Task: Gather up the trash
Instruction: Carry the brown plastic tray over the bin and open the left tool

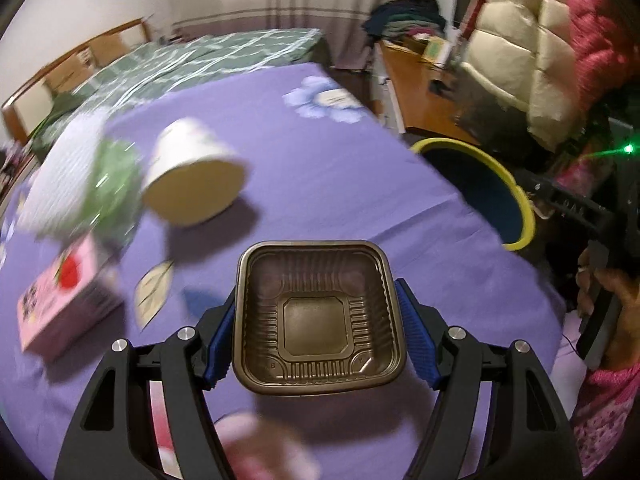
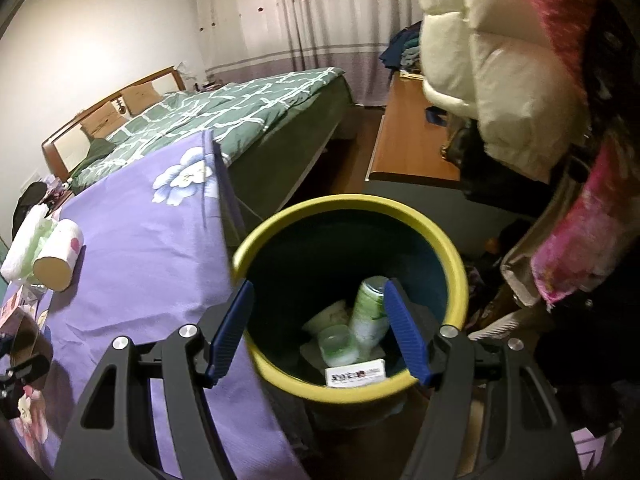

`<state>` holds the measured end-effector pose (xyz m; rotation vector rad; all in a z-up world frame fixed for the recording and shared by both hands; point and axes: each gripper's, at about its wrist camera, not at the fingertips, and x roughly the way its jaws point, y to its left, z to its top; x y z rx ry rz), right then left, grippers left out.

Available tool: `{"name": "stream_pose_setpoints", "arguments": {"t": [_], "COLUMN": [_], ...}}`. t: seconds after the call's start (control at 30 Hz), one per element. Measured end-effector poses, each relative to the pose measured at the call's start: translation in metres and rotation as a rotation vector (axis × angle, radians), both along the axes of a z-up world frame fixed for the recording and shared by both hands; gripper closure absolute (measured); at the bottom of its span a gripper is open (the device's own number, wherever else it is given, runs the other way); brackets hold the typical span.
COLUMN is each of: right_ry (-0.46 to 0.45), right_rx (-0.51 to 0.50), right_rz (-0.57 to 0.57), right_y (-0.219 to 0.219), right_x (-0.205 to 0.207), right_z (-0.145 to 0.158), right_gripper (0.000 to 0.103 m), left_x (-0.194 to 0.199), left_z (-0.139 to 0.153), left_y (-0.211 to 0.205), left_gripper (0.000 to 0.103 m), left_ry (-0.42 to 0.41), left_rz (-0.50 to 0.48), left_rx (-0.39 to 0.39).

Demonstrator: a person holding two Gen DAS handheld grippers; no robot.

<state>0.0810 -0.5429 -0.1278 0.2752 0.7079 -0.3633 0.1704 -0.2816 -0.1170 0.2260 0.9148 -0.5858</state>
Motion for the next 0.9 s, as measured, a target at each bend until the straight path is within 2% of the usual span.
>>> {"name": "stream_pose_setpoints", "arguments": {"t": [0.2, 0.4, 0.67, 0.87, 0.9], "right_ry": [0.001, 0.009, 0.025, 0.035, 0.036], "right_rx": [-0.014, -0.025, 0.001, 0.01, 0.01], "right_rz": [-0.05, -0.101, -0.148, -0.166, -0.166], "right_y": [-0.021, -0.042, -0.064, -0.07, -0.07], "right_x": [-0.023, -0.044, -0.062, -0.063, -0.063], "right_z": [-0.001, -0.005, -0.017, -0.021, -0.021], "right_gripper": [0.038, 0.035, 0.035, 0.035, 0.035], "left_x": [0.006, 0.018, 0.041, 0.052, 0.053], "left_z": [0.016, 0.014, -0.006, -0.027, -0.03], "left_y": [-0.075, -0.159, -0.242, -0.273, -0.276], "left_gripper": [0.033, 0.033, 0.033, 0.032, 0.027], "left_ry": [-0.015, 0.013, 0.056, 0.079, 0.081], "left_rz": [-0.14, -0.264, -0.323, -0.332, -0.332], "left_rx": [-0.005, 0.012, 0.061, 0.103, 0.111]}}
